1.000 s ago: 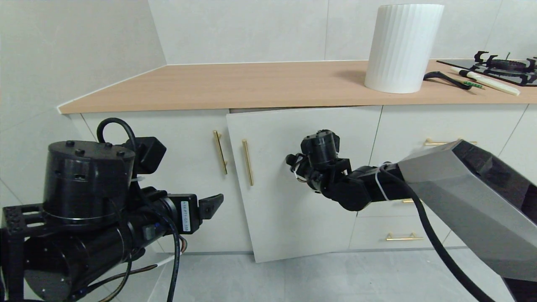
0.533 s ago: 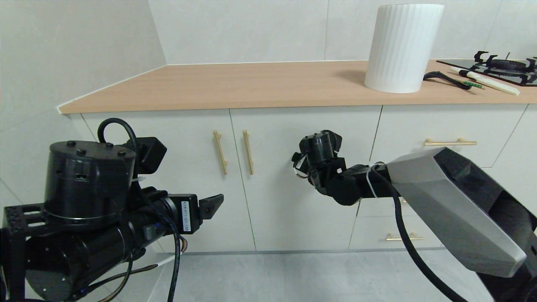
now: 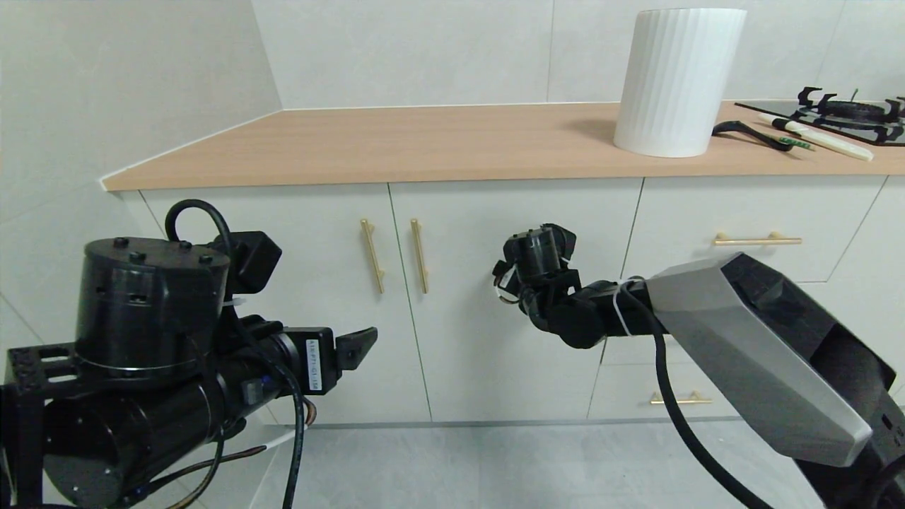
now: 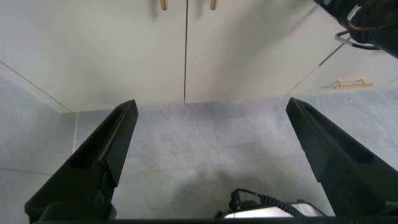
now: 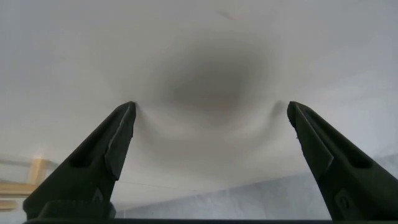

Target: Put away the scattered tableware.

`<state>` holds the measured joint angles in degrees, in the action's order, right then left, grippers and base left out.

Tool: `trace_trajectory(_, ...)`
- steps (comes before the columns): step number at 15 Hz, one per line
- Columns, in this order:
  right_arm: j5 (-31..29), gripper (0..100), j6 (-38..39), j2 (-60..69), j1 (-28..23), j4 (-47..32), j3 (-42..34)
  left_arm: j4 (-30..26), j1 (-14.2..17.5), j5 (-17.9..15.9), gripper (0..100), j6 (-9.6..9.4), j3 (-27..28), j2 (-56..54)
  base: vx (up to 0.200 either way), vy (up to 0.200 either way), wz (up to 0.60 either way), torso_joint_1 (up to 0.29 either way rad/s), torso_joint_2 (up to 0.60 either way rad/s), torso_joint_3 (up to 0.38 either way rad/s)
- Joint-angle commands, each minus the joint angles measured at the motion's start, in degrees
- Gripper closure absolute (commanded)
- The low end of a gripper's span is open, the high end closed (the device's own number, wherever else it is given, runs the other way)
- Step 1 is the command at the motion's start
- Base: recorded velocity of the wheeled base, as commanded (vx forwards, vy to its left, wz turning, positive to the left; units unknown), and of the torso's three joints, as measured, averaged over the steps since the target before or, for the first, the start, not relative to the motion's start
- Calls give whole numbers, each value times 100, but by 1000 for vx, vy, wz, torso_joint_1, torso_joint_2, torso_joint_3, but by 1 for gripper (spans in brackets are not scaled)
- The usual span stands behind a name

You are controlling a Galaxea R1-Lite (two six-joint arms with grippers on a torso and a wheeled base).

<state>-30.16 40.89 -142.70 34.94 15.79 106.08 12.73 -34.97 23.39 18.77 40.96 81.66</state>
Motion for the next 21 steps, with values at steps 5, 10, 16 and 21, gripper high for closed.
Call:
trace_trajectory(5,3605,0,-81,2774,233,276,-3515,2,-1,-1,0,4,0,16,0,0,0,0,0,0)
trace_trajectory(10,3376,0,-485,3135,233,663,-3858,2,-1,-1,0,4,0,-28,0,0,0,0,0,0)
trace_trajectory(16,3077,0,-1355,5824,-49,610,-5493,2,307,-1,0,-691,17,-959,0,0,0,0,0,0)
trace_trajectory(21,2313,0,-1997,8171,-716,636,-6838,-51,518,7,0,-1016,-449,-2550,0,0,0,0,0,0)
